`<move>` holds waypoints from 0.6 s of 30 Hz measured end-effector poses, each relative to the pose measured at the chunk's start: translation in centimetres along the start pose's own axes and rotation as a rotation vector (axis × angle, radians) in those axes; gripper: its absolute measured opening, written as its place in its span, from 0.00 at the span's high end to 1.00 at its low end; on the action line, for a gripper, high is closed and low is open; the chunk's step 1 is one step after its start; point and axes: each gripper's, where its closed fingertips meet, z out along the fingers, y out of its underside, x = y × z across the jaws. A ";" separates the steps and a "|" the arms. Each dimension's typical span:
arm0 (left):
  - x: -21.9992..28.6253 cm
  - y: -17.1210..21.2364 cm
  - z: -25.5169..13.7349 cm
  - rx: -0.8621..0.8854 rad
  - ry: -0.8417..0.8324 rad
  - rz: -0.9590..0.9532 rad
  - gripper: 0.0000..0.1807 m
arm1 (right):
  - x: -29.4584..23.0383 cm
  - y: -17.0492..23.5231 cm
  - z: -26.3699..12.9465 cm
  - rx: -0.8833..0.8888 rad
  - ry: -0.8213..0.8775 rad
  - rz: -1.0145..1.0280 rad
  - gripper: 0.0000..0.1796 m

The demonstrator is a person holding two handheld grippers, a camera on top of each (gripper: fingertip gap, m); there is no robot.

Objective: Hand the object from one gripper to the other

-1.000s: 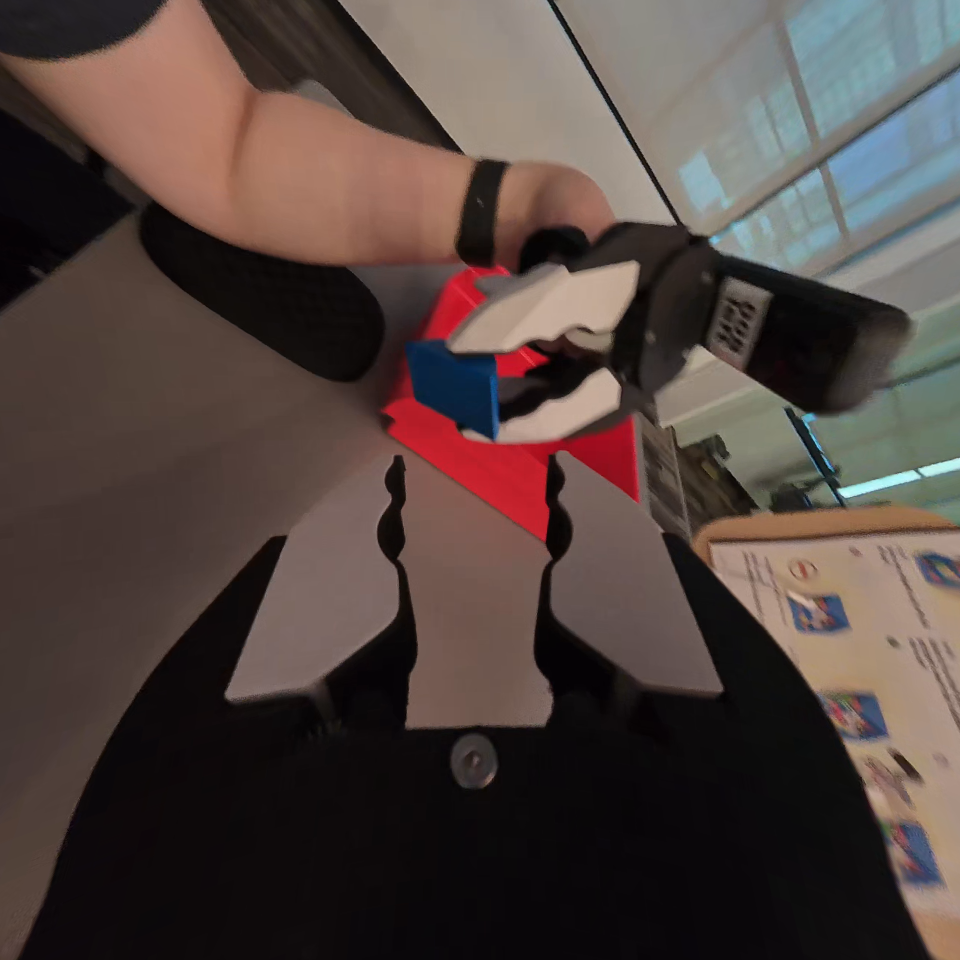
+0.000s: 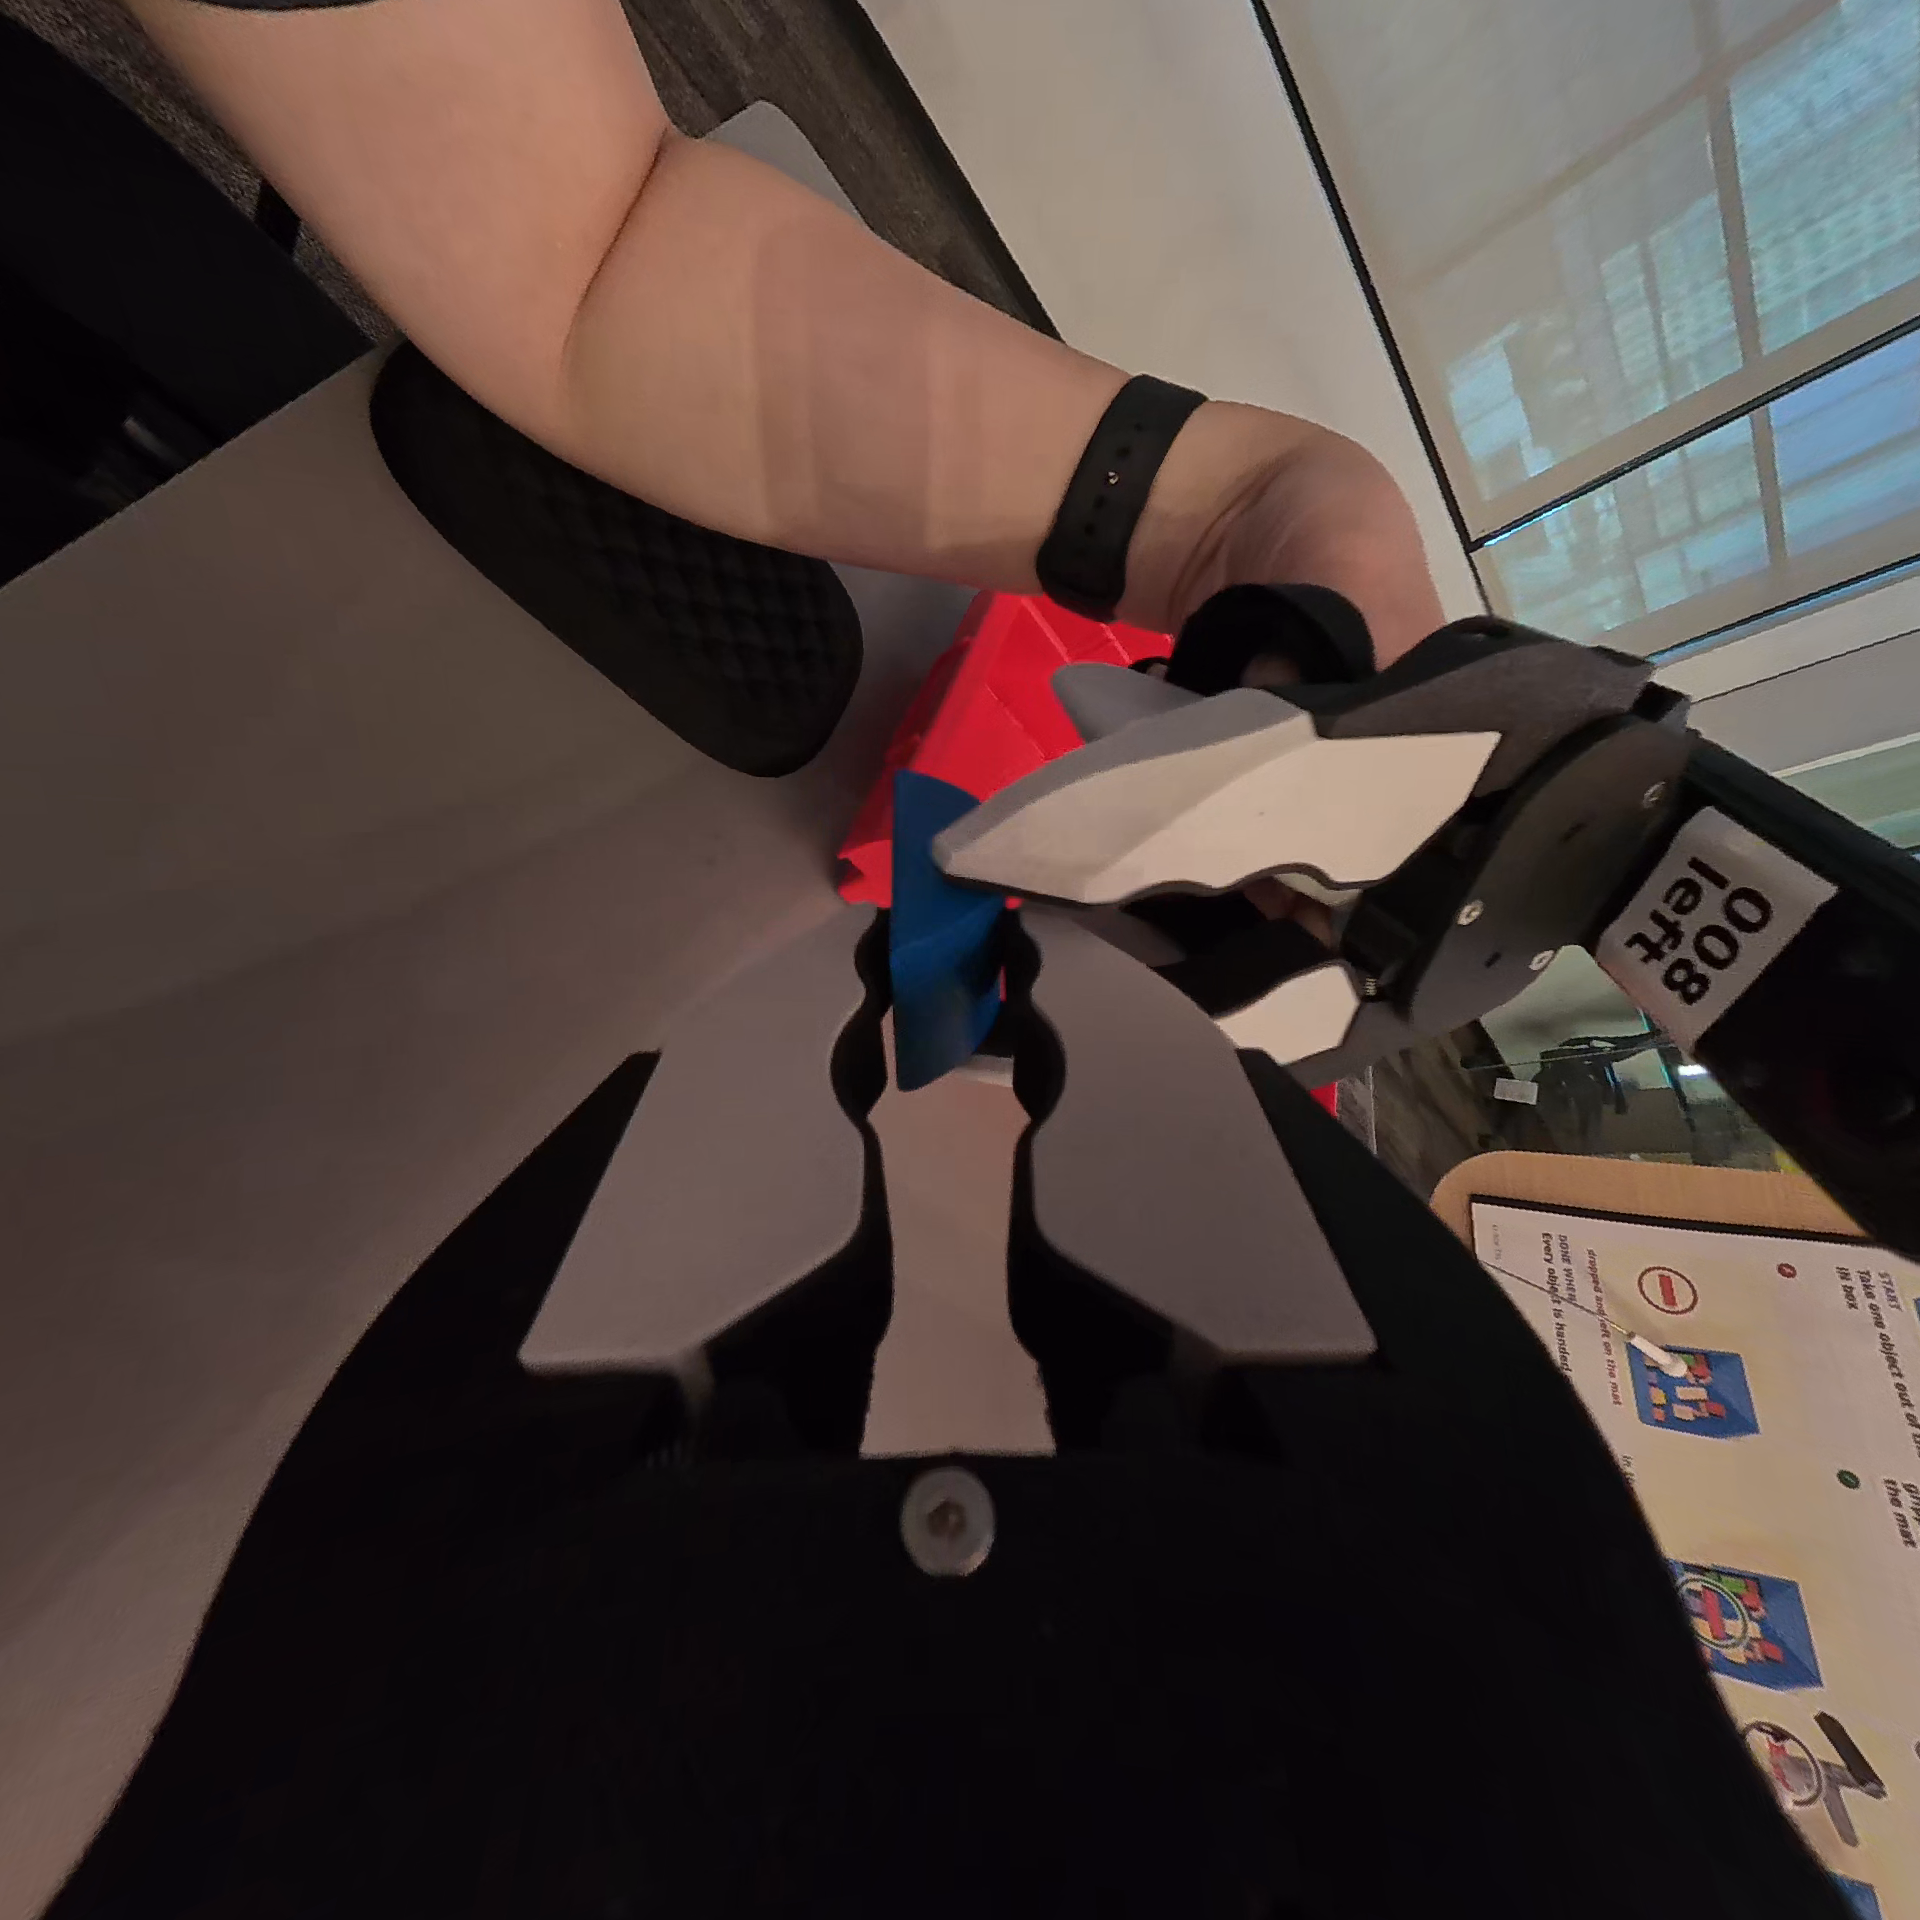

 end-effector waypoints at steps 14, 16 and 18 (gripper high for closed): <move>0.9 -1.3 -10.1 0.346 -0.441 0.112 0.86 | 5.1 10.8 -8.2 -0.317 0.153 0.215 0.88; 2.0 -2.3 -12.2 0.450 -0.541 0.196 0.87 | 6.8 14.8 -12.5 -0.396 0.263 0.356 0.88; 3.2 -3.1 -13.9 0.544 -0.632 0.289 0.87 | 7.6 19.2 -16.8 -0.501 0.381 0.516 0.88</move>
